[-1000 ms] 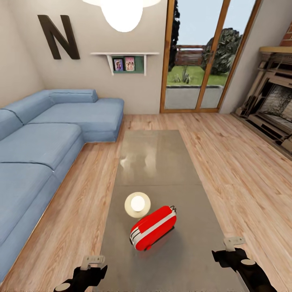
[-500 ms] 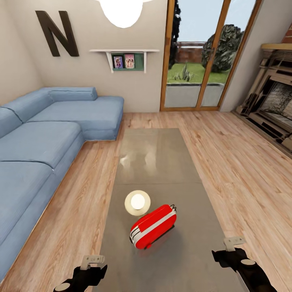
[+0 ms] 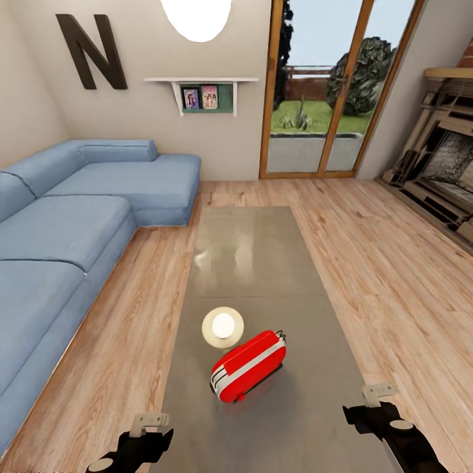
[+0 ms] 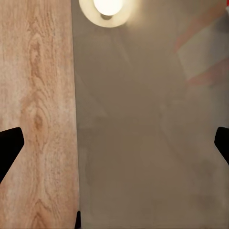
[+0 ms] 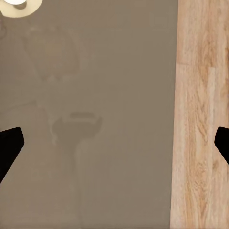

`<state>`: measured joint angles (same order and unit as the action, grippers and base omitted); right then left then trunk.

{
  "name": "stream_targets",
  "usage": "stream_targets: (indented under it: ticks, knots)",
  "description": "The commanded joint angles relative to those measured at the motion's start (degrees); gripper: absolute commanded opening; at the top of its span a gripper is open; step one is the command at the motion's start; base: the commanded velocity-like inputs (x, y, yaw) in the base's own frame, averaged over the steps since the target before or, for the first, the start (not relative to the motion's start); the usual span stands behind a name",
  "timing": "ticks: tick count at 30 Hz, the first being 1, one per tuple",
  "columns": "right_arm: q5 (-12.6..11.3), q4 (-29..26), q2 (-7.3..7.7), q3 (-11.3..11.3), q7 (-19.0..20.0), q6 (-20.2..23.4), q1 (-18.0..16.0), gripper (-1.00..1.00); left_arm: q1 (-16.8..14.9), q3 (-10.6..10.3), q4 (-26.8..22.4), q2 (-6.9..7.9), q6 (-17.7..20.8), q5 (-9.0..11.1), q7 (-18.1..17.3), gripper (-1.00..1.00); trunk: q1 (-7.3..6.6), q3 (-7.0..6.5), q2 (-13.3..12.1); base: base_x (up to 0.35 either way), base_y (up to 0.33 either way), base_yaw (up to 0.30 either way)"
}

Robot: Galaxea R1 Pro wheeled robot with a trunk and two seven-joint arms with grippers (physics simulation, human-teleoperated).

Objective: Turn on the radio receiver that's on the table in the living room.

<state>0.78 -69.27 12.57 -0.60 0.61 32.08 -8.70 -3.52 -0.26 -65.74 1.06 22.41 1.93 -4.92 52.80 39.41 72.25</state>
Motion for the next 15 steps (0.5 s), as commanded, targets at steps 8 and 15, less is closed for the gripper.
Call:
stream_targets:
  ticks: [8,15]
  knots:
    - [0.0,0.0,0.0,0.0,0.0,0.0,0.0,1.0,0.0,0.0,0.0,-0.01,0.0,0.0,0.0,1.0,0.0,0.65,0.0,0.0,0.0,0.0]
    - [0.0,0.1,0.0,-0.1,-0.1,0.0,0.0,1.0,0.0,0.0,0.0,-0.01,0.0,0.0,0.0,1.0,0.0,1.27,0.0,0.0,0.0,0.0]
